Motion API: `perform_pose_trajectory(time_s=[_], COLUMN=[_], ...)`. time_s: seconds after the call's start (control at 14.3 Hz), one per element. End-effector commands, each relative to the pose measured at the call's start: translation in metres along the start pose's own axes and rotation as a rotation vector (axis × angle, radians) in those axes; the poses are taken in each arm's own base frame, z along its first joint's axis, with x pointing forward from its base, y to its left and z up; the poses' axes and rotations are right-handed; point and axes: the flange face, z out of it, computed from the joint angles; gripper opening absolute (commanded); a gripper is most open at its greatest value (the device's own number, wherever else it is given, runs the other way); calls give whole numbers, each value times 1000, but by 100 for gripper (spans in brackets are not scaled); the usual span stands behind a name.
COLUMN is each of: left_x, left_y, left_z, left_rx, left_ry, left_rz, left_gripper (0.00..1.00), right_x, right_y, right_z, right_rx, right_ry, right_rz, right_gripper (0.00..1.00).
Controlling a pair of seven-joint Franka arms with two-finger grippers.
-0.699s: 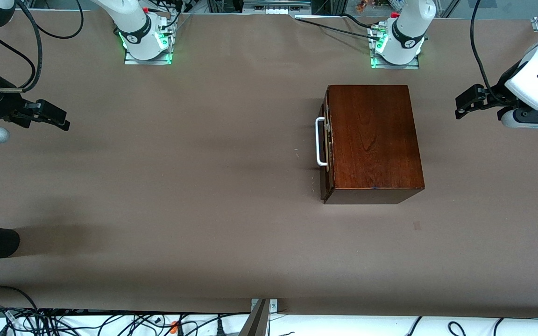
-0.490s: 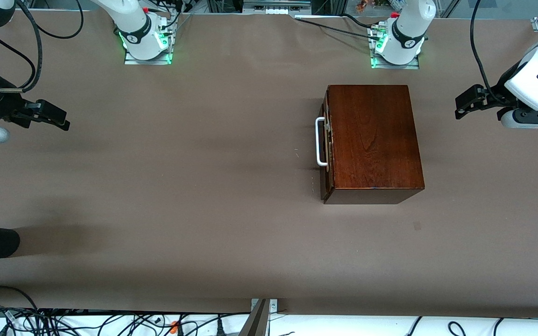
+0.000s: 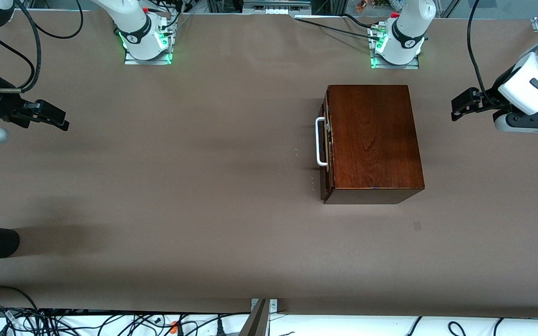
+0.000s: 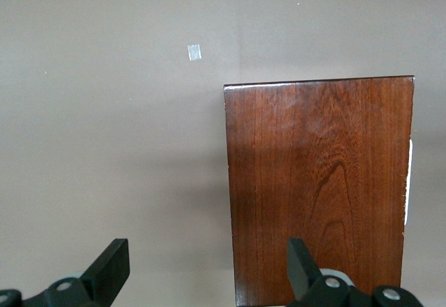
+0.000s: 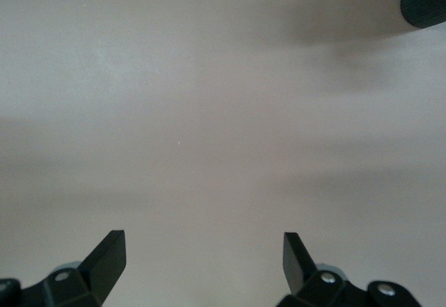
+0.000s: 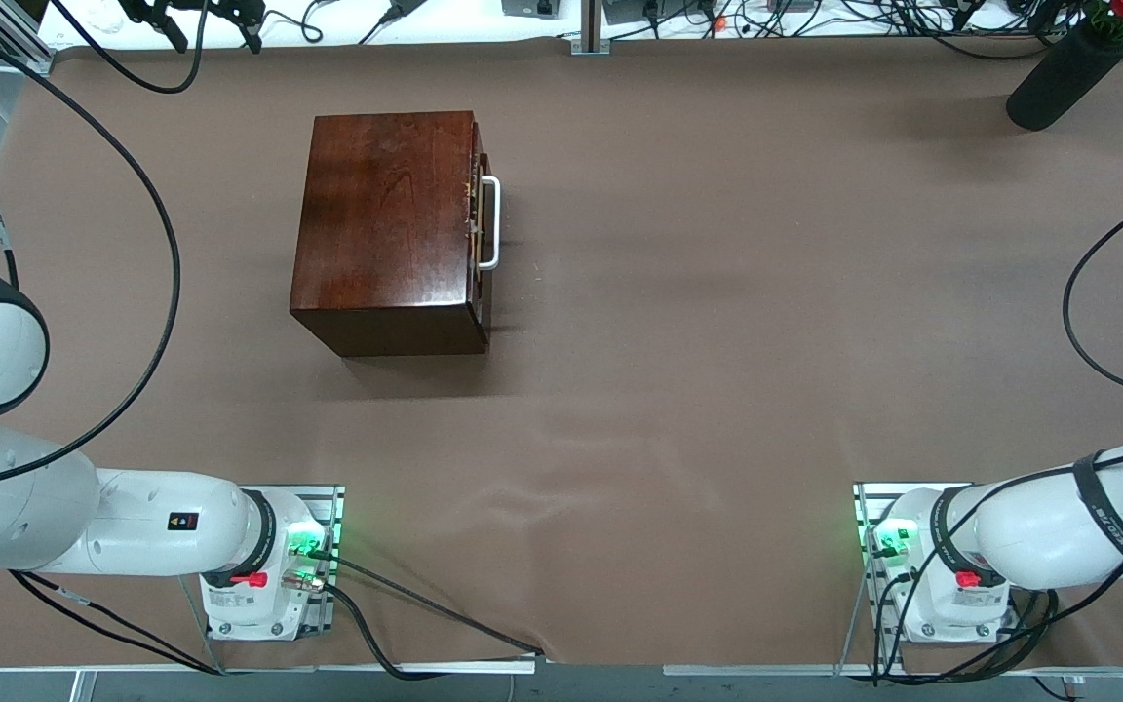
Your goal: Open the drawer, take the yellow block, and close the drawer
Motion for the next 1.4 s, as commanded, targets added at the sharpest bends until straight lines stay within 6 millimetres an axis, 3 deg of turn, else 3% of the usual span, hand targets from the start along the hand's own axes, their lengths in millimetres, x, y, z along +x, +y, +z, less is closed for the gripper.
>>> perform_pose_trajectory(time_s=[0.0,0.21,0.35,0.63,0.77,0.91,1.12,1.33], left_x=[-4,-5,-5,-3,-5,-7,-18,-33], left_y=[-1,1,20,100,129,170,243,298], left_z=[-1,15,39,57,55,60,89,124], left_rx=[-11,-9,-12,-13,-69,-89,-62,56], left_ry=[-30,-102,-204,-211,-183,-153,-149,-133], left_rz=[19,12,50,183,201,210,156,230], left_gripper=[100,100,100,100,100,100,100,100], right_x=[2,1,1,1,1,1,1,1], right_y=[3,3,3,3,3,3,3,4], right_z=[-3,-4,-4,-3,-3,-3,-1,-1], right_rx=[-1,-1,-1,-1,-1,-1,-2,-2], right_ry=[5,7,6,3,3,3,-6,-6], right_rz=[-11,-11,-11,-11,-11,-11,-11,-9], right_gripper=[100,100,100,100,100,100,100,100])
